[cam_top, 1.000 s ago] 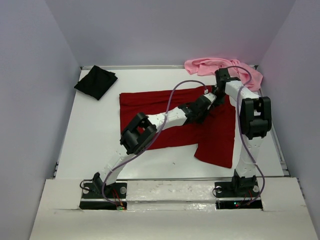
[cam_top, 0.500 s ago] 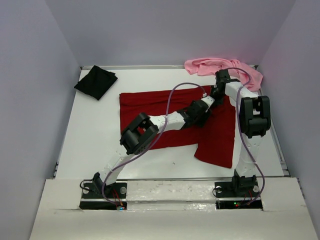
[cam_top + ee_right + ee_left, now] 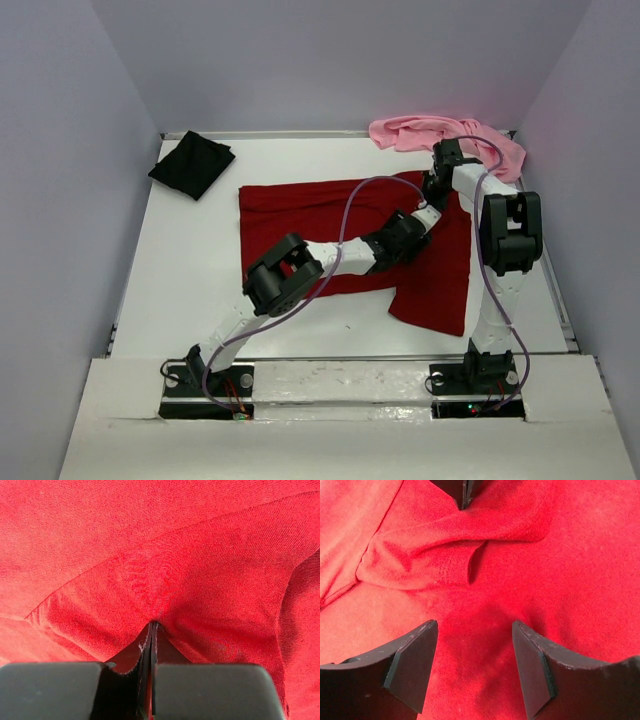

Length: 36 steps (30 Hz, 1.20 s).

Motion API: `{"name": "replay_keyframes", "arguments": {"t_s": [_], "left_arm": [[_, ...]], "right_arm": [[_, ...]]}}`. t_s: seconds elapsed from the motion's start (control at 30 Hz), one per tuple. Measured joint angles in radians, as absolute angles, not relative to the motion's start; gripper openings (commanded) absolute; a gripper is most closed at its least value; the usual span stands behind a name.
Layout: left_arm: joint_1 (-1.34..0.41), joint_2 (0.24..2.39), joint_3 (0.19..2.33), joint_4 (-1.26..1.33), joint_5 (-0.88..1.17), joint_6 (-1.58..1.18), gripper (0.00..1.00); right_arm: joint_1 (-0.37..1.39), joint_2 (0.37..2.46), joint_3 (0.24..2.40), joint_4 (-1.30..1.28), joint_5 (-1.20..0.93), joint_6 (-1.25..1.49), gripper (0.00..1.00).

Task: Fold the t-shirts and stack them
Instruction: Fold the tshirt

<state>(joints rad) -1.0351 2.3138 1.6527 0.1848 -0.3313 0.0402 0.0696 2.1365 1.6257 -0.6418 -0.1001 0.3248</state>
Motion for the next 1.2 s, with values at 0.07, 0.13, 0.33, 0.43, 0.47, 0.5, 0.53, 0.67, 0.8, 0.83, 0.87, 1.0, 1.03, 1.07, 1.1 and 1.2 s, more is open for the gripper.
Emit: {"name": "replay_keyframes", "arguments": {"t_s": [0.07,0.13,0.33,0.43,0.47,0.5,0.53,0.67,0.8,0.83,0.87,1.0,1.03,1.07,1.1,1.2], "left_arm": [[-1.039,2.310,1.649,0.183,-0.337,0.047,0.73],[-1.041,2.303,1.647,0.183,-0.340,0.053,0.73],[-1.040,2.271,1.647,0.180,-0.360,0.066,0.72],[-1.040,2.268,1.654,0.176,-0.373,0.071,0.73],[-1.040,2.268,1.658,0.170,-0.375,0.071,0.73],[-1.040,2.268,1.665,0.161,-0.376,0.072,0.73],[-1.040,2.268,1.676,0.155,-0.376,0.072,0.73],[-1.033,2.268,1.717,0.144,-0.368,0.071,0.73],[-1.018,2.273,1.755,0.138,-0.350,0.070,0.74],[-1.016,2.276,1.761,0.138,-0.348,0.070,0.74],[-1.012,2.281,1.768,0.136,-0.344,0.070,0.74],[-0.998,2.308,1.783,0.132,-0.327,0.070,0.74],[-0.995,2.312,1.783,0.130,-0.325,0.070,0.74],[-0.991,2.321,1.783,0.128,-0.321,0.070,0.74],[-0.988,2.327,1.783,0.127,-0.319,0.070,0.74],[-0.984,2.346,1.783,0.113,-0.311,0.070,0.73]], "right_arm": [[0.067,2.137,1.626,-0.641,-0.102,0.325,0.00],[0.067,2.138,1.626,-0.640,-0.104,0.325,0.00],[0.065,2.140,1.626,-0.635,-0.110,0.325,0.00],[0.065,2.140,1.626,-0.635,-0.112,0.325,0.00],[0.065,2.140,1.626,-0.635,-0.113,0.325,0.00],[0.065,2.140,1.626,-0.635,-0.113,0.325,0.00],[0.065,2.140,1.626,-0.635,-0.113,0.325,0.00],[0.065,2.140,1.626,-0.635,-0.113,0.325,0.00],[0.065,2.140,1.626,-0.635,-0.113,0.324,0.00],[0.065,2.140,1.626,-0.635,-0.113,0.324,0.00],[0.065,2.140,1.626,-0.635,-0.113,0.324,0.00],[0.065,2.140,1.626,-0.635,-0.113,0.324,0.00],[0.065,2.140,1.626,-0.635,-0.113,0.324,0.00],[0.065,2.140,1.626,-0.635,-0.113,0.324,0.00],[0.065,2.140,1.626,-0.635,-0.113,0.324,0.00],[0.065,2.140,1.626,-0.635,-0.113,0.324,0.00]]}}
